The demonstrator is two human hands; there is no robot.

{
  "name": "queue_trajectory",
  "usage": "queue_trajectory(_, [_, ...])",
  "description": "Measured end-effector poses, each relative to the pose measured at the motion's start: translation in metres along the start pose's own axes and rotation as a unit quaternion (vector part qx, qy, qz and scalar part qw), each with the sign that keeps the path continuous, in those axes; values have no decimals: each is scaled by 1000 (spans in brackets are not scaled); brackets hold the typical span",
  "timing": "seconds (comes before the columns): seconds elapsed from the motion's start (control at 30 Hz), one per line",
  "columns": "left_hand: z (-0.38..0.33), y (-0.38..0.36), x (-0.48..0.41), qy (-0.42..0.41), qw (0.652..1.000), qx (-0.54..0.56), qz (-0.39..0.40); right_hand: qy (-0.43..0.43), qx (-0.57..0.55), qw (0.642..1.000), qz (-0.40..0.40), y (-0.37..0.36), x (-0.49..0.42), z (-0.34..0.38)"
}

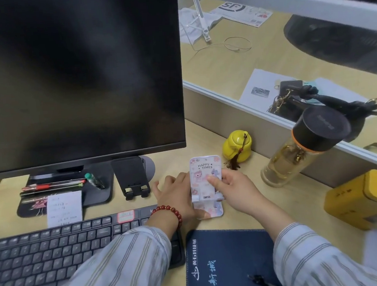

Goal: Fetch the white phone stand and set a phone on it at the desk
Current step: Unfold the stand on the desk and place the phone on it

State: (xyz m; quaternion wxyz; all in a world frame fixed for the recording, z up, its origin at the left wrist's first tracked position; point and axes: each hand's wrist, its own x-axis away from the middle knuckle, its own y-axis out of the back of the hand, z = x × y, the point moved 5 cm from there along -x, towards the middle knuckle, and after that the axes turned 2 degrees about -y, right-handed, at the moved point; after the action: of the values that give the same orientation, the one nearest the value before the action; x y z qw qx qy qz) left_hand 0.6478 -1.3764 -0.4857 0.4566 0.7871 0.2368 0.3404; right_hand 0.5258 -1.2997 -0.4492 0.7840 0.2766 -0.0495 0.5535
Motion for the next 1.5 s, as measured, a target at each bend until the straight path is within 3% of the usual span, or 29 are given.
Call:
queue_trajectory(0.43, [3,-3,-2,-5,999,-13,-30,-58,-57,995,58,-16,32,-34])
queue_trajectory(0.63, [0,0,-2,-22,999,-26,-6,-24,-118,993,13,-6,15,-10])
queue_trajectory(0.97, [3,-1,-1,-15,1000,-21,-1,38,-40,998,-38,-3,-14,5])
queue_trajectory(1.27, [5,-4,-1,-24,999,-25,-33,-38,-61,997,25,-20,34,-43])
queue_trajectory(1.5, [6,-5,-1,-30,999,-24,-36,-3,-95,995,-8,-20,29,-39])
